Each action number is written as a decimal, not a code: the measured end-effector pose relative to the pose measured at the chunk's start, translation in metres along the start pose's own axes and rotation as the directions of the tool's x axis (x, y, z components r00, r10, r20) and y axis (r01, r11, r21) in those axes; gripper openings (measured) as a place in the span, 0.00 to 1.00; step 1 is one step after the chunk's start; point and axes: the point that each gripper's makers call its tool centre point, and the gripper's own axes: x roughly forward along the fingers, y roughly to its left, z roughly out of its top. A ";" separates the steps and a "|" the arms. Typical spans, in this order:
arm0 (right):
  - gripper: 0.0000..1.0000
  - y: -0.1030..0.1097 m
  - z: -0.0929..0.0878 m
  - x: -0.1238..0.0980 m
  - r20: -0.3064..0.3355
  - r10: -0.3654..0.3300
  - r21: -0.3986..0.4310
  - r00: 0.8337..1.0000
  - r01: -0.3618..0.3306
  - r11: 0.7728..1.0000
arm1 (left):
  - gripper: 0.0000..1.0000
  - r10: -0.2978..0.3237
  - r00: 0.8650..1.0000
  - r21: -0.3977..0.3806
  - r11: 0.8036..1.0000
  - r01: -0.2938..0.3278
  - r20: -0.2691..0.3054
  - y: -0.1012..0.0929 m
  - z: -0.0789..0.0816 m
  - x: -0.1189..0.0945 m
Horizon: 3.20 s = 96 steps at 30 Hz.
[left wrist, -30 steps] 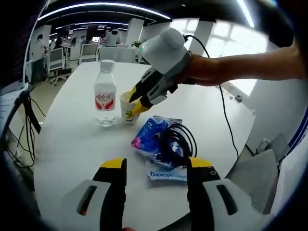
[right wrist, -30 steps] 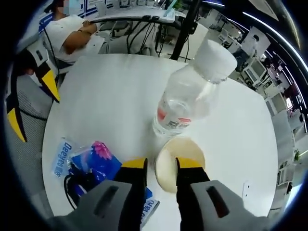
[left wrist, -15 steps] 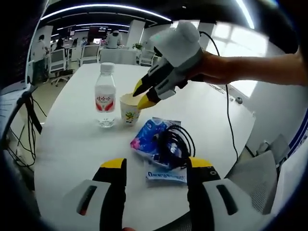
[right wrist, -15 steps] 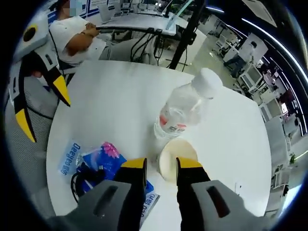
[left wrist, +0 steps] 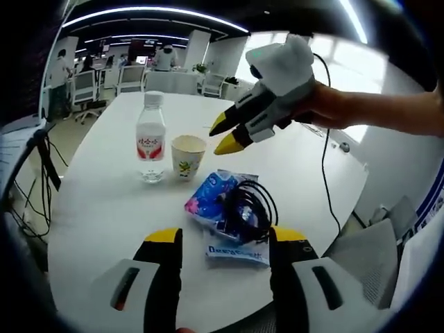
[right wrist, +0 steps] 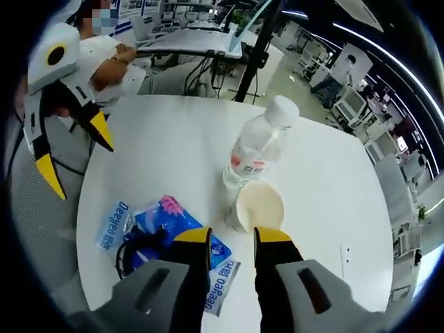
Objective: Arrange the tabletop items into an orderly group along one side of the table until the central work area is clear of visible clutter.
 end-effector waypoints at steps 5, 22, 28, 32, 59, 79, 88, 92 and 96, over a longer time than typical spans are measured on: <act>0.21 0.008 -0.014 -0.013 -0.002 -0.013 0.037 1.000 0.013 0.999 | 0.50 0.002 1.000 -0.013 1.000 -0.002 0.009 0.001 0.000 0.000; 0.20 0.047 -0.072 -0.050 0.026 -0.066 0.339 0.998 0.053 0.939 | 0.51 0.015 1.000 -0.035 0.999 -0.014 0.009 0.006 -0.001 0.001; 0.21 0.053 -0.087 -0.051 0.053 -0.085 0.469 0.995 0.050 0.882 | 0.52 0.013 1.000 -0.030 0.999 -0.013 0.004 0.010 0.001 0.002; 0.23 0.056 -0.099 -0.045 0.054 -0.089 0.509 0.995 0.049 0.859 | 0.52 0.012 1.000 -0.024 1.000 -0.012 -0.003 0.012 0.002 0.002; 0.25 0.073 -0.096 -0.018 0.079 -0.068 0.600 0.995 0.007 0.800 | 0.52 0.027 1.000 -0.024 0.999 -0.027 -0.001 0.018 0.001 -0.011; 0.24 0.071 -0.093 0.008 0.085 -0.070 0.669 0.994 -0.005 0.743 | 0.53 0.023 1.000 -0.012 1.000 -0.023 -0.013 0.017 -0.002 -0.015; 0.19 0.070 -0.096 0.017 0.060 -0.071 0.670 0.996 0.012 0.742 | 0.53 0.024 1.000 -0.020 1.000 -0.024 -0.007 0.017 0.000 -0.018; 0.18 0.069 -0.097 0.019 0.049 -0.080 0.658 0.996 0.028 0.752 | 0.53 0.024 1.000 -0.015 1.000 -0.024 -0.009 0.017 -0.001 -0.018; 0.17 0.069 -0.097 0.016 0.047 -0.093 0.659 0.995 0.039 0.751 | 0.54 0.023 1.000 -0.020 1.000 -0.023 -0.007 0.017 -0.001 -0.019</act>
